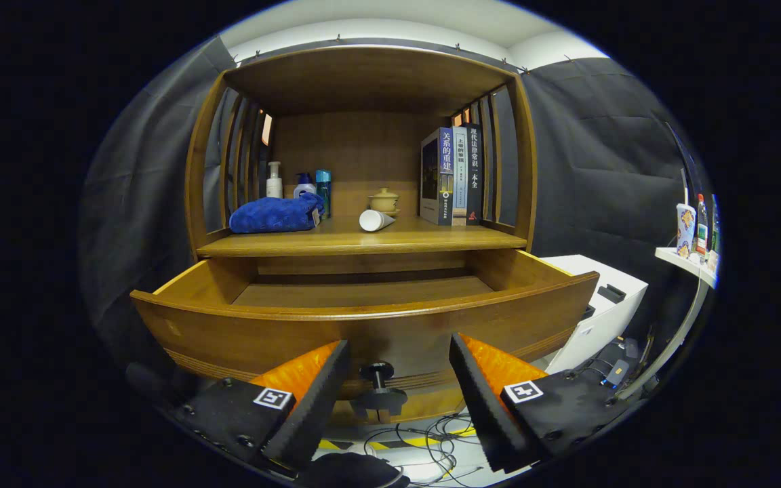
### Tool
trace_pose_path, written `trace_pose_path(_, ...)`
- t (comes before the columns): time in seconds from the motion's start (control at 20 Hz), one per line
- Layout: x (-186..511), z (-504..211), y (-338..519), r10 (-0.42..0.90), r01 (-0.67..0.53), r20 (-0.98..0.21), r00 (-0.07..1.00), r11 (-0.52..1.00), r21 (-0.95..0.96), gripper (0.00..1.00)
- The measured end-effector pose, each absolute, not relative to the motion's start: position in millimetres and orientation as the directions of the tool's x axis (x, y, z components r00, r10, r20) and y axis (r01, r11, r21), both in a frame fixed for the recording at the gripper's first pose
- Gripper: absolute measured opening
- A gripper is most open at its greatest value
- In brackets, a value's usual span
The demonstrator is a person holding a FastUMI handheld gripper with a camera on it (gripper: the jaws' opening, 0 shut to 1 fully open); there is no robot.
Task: Pull open the drawer, take out the items inside it, and place them on the countertop above the cabinet.
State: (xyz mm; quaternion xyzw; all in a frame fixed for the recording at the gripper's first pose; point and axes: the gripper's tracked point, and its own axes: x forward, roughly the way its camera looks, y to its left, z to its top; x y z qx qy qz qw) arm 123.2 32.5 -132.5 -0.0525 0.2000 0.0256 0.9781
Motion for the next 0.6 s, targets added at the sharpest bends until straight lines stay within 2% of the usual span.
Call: trace_pose_path(0.6,209.6,-146.4,51.7,0.029,-0.057,-0.409,0.912,0.997,-0.056,0.97)
